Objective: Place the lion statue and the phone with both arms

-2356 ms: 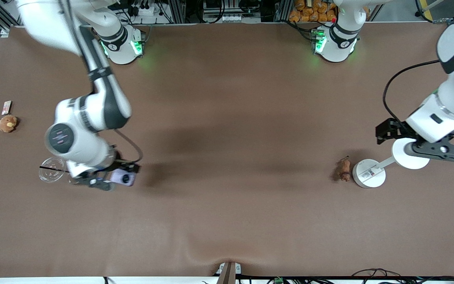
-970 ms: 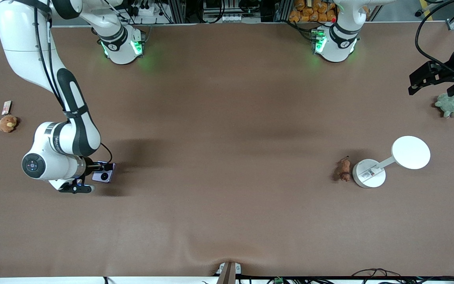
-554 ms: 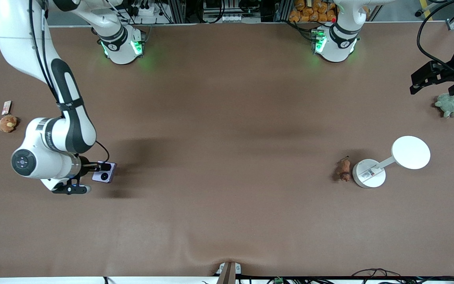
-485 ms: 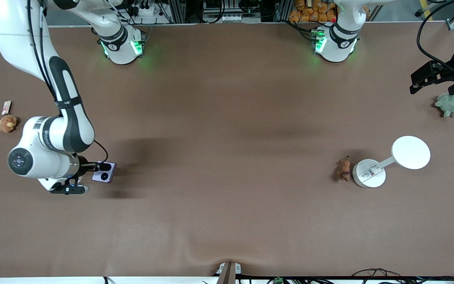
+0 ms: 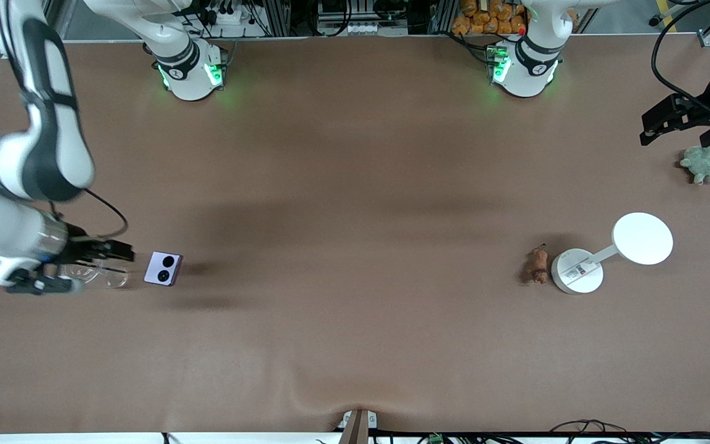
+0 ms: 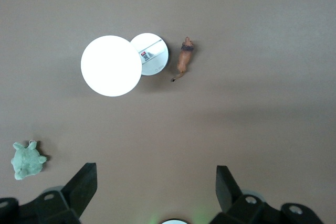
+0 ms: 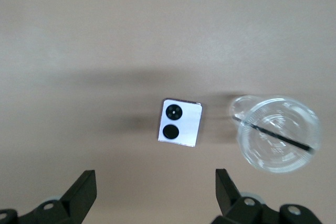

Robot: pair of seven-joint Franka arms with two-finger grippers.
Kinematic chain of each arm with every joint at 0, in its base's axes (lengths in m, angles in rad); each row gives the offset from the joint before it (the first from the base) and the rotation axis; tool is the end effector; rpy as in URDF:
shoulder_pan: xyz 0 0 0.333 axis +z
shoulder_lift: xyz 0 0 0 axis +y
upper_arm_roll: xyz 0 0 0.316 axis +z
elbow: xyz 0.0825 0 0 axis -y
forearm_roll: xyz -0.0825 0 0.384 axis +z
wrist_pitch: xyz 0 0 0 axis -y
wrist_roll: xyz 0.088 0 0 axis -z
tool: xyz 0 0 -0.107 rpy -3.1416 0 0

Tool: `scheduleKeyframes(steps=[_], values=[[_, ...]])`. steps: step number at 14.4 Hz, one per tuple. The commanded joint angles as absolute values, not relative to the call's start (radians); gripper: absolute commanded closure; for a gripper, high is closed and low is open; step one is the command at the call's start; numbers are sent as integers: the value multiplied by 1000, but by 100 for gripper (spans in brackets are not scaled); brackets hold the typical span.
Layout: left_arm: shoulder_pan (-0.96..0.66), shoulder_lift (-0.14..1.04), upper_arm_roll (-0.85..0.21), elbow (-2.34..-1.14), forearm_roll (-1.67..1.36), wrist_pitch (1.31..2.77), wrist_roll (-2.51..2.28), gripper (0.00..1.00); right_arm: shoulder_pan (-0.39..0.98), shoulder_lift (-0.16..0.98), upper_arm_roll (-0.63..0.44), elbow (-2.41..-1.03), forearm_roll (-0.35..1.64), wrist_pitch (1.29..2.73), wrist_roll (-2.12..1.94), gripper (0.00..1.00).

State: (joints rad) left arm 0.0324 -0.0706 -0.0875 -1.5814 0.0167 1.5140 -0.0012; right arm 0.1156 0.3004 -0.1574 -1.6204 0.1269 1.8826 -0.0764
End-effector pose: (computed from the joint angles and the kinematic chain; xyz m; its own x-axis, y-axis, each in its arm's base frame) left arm 0.5260 -0.0290 0.6526 0.9986 -0.0527 0.0030 -0.0526 -0.9984 -0.0228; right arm 0.6451 -0.0077 0.4482 0.9996 0.0008 -0.0295 -0.0014 -0.9972 -0.0754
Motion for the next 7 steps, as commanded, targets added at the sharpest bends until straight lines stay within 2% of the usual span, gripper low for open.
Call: scheduleKeyframes(steps=[1,7], values=[[37,-89,-97,-1586,-2,1494,-34,0,106,160,-143,-1660,66,1827,-87,0],[32,-89,-124,-1592,-3,1494,-49,0,107,64,-143,-1600,0,1654,-17,0]])
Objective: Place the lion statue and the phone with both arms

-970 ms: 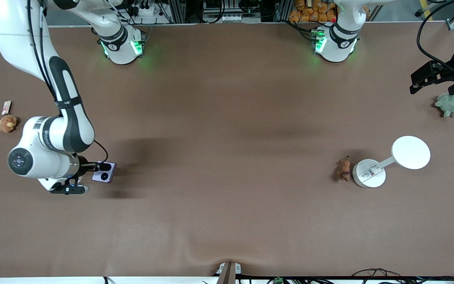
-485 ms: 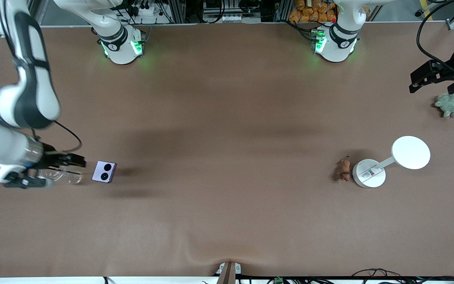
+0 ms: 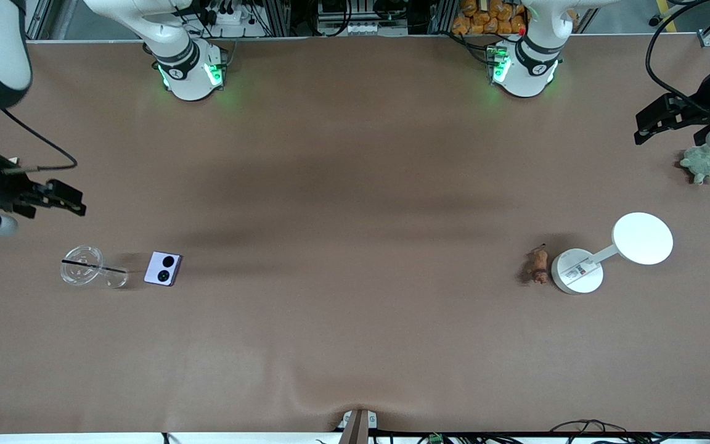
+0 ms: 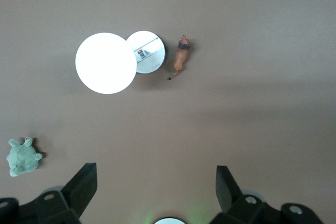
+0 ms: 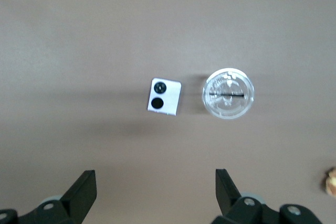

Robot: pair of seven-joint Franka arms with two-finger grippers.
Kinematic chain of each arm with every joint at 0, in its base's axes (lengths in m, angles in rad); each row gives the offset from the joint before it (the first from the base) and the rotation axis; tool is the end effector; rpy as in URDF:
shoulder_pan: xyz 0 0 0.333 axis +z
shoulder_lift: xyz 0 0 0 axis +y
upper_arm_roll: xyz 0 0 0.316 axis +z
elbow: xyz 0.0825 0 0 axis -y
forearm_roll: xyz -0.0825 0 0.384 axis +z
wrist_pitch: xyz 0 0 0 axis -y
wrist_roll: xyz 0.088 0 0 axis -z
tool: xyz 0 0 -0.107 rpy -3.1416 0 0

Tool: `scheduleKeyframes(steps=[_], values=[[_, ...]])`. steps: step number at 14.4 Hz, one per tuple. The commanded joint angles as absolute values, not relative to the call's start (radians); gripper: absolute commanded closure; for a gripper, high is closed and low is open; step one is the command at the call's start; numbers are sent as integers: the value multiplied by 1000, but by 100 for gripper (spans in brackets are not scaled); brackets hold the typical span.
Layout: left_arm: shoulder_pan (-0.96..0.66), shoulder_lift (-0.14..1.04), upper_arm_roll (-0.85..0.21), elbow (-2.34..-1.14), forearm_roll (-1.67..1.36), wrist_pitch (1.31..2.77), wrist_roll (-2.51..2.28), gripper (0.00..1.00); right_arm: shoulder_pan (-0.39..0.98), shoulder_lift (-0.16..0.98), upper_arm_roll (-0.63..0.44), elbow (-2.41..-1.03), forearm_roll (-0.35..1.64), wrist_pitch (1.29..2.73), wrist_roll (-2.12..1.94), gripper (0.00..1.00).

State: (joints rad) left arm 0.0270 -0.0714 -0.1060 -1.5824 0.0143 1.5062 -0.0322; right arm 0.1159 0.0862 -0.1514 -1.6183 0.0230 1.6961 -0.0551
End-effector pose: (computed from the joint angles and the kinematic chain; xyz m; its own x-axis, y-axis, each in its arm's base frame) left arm 0.5241 -0.0421 0.6518 0.9990 -0.0456 -0.0045 -0.0456 -0.9987 -0.0220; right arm 0.5877 -0.0154 0.5641 0.9998 0.0172 -0.0069 0.0171 -0.9998 -0.0102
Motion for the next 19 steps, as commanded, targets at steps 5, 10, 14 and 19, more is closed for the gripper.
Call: scheduleKeyframes(steps=[5,10,14,19], values=[[35,-97,-132,-1595,-3,1480,-48,0,82,39,-114,-1493,9,1477,40,0],[37,-97,-132,-1592,-5,1477,-45,0,-66,-32,49,-1503,11,1436,40,0],[37,-87,-129,-1586,-32,1479,-38,0,-66,-49,49,-1513,11,1416,40,0],[38,-81,-123,-1586,-38,1477,-34,0,-69,-40,49,-1511,-9,1431,25,0]])
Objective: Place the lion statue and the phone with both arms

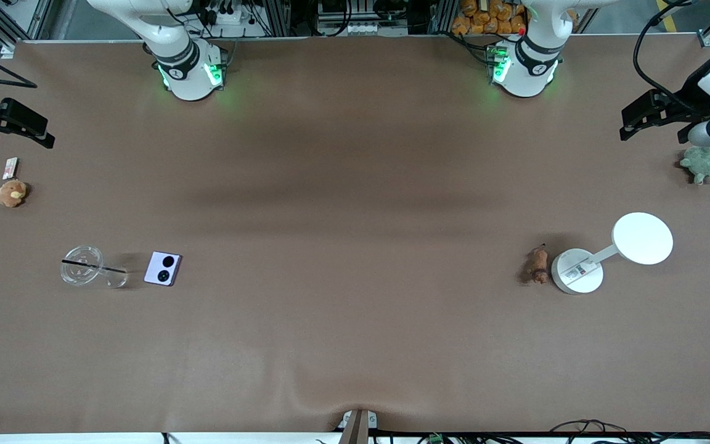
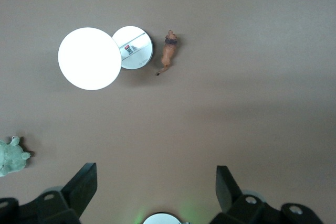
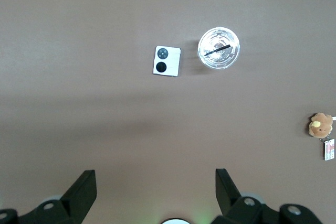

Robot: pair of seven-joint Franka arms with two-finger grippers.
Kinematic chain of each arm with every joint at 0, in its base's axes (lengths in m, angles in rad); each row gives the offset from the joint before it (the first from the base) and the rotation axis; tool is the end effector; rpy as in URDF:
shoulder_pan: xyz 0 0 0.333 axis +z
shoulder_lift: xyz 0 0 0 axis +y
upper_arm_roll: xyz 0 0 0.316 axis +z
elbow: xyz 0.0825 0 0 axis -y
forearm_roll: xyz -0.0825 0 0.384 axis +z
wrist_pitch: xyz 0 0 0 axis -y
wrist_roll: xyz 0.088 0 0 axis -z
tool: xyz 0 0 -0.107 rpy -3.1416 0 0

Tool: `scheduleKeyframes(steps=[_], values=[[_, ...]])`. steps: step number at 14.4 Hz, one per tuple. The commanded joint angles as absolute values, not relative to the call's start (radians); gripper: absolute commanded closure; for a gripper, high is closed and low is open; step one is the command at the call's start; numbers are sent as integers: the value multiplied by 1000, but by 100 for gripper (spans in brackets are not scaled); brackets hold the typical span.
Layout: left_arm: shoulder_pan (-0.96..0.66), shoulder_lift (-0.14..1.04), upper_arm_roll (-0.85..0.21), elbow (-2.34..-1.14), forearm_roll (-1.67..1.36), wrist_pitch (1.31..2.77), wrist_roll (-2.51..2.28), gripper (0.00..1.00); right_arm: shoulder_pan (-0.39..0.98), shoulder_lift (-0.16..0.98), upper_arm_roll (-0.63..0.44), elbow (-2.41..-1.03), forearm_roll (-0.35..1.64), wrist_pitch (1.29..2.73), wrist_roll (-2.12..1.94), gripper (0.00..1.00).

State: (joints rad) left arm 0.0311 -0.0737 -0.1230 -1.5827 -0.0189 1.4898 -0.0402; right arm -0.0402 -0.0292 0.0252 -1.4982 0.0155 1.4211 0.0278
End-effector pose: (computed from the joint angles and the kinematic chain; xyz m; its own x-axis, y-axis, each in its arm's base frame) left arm 0.5206 -0.0529 0.6513 0.9984 -0.0527 -0.0201 -0.0525 -0.9986 0.0090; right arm 0.5296 -0.0059 0.6613 0.9980 -0.0405 -0.0483 -0.0412 -0.9991 -0.0133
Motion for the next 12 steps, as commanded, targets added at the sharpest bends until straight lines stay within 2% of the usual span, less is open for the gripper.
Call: scheduleKeyframes(steps=[1,12], values=[[37,-80,-123,-1586,-37,1477,-34,0,-68,-38,49,-1511,-20,1451,23,0],[35,-58,-126,-1557,-25,1463,-38,0,-55,-29,51,-1529,-21,1450,21,0]])
